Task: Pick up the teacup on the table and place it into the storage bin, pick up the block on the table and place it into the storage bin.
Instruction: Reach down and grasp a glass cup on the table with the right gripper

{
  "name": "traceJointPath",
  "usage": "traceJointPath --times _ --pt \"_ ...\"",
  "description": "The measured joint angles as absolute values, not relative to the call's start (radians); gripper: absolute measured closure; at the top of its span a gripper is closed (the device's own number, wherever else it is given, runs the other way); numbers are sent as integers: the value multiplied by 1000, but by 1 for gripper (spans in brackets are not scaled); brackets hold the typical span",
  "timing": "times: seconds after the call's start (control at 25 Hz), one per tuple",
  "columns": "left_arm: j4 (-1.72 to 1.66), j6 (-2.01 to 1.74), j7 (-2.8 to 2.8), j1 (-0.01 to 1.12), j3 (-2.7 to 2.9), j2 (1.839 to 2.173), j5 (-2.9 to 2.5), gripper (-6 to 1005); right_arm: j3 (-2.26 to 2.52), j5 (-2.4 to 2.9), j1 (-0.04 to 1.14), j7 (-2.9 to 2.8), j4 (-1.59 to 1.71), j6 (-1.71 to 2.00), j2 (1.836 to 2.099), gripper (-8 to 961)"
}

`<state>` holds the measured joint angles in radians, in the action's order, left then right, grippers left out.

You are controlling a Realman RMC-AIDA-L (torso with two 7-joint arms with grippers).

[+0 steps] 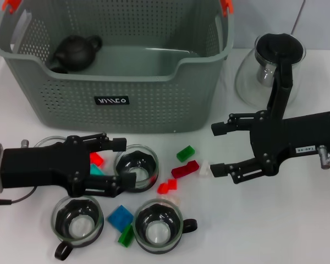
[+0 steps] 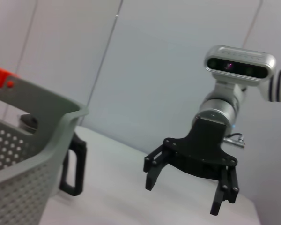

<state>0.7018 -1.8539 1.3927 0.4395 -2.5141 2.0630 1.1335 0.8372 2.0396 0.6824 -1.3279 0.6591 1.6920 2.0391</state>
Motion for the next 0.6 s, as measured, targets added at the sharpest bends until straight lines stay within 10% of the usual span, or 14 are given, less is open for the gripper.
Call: traceJointPath --times 0.6 --pt "703 -1886 1407 355 -2550 2001 1134 90 996 2142 798 -1395 730 1746 2071 54"
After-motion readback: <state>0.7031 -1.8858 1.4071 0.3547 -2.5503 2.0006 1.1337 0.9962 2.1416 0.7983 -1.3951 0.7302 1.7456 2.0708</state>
